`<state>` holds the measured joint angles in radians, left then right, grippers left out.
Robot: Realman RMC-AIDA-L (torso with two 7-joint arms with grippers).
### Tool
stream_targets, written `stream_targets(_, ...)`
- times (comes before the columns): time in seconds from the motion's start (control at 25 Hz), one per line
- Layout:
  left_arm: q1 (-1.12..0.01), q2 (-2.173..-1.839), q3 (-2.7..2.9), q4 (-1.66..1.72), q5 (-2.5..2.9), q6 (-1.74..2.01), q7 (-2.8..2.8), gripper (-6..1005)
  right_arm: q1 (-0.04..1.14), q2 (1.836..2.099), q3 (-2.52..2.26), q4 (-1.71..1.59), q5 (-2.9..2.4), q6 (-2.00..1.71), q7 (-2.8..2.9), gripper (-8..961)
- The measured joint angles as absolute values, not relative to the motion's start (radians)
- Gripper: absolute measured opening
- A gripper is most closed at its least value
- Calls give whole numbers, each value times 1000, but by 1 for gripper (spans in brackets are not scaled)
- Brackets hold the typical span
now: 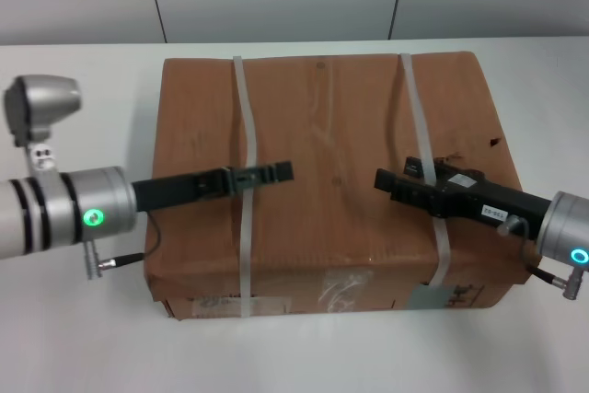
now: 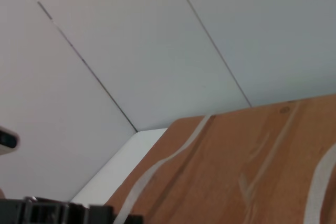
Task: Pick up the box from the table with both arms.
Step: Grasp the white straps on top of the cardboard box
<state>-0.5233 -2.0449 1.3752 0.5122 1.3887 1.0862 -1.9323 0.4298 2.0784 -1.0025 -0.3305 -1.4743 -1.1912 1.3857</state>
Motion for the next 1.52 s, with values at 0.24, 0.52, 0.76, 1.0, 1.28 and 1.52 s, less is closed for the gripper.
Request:
stream_targets(0.24, -556, -2051, 1455, 489, 1373, 1025, -1932, 905, 469, 2079, -999, -275, -1465, -1164, 1329, 818)
stream_targets(0.52, -549, -2049, 1457, 489, 1343, 1019, -1927, 905, 468, 2079, -1002, -240, -1395, -1160, 1247, 817)
stream_targets(0.76, -541, -2050, 1458, 489, 1333, 992, -1906, 765, 464, 2078, -997, -237, -1388, -1159, 1239, 718)
stream_targets(1.0, -545, -2047, 1459, 490, 1334, 991, -1910, 507, 464, 2078, -995, -236, -1388, -1159, 1239, 468)
stream_targets(1.28, -543, -2045, 1452, 496, 1330, 991, -1915, 253, 465, 2078, -994, -236, -1386, -1157, 1238, 206)
stream_targets(1.52, -541, -2045, 1457, 499, 1329, 991, -1908, 127, 465, 2078, -993, -236, -1384, -1156, 1238, 113)
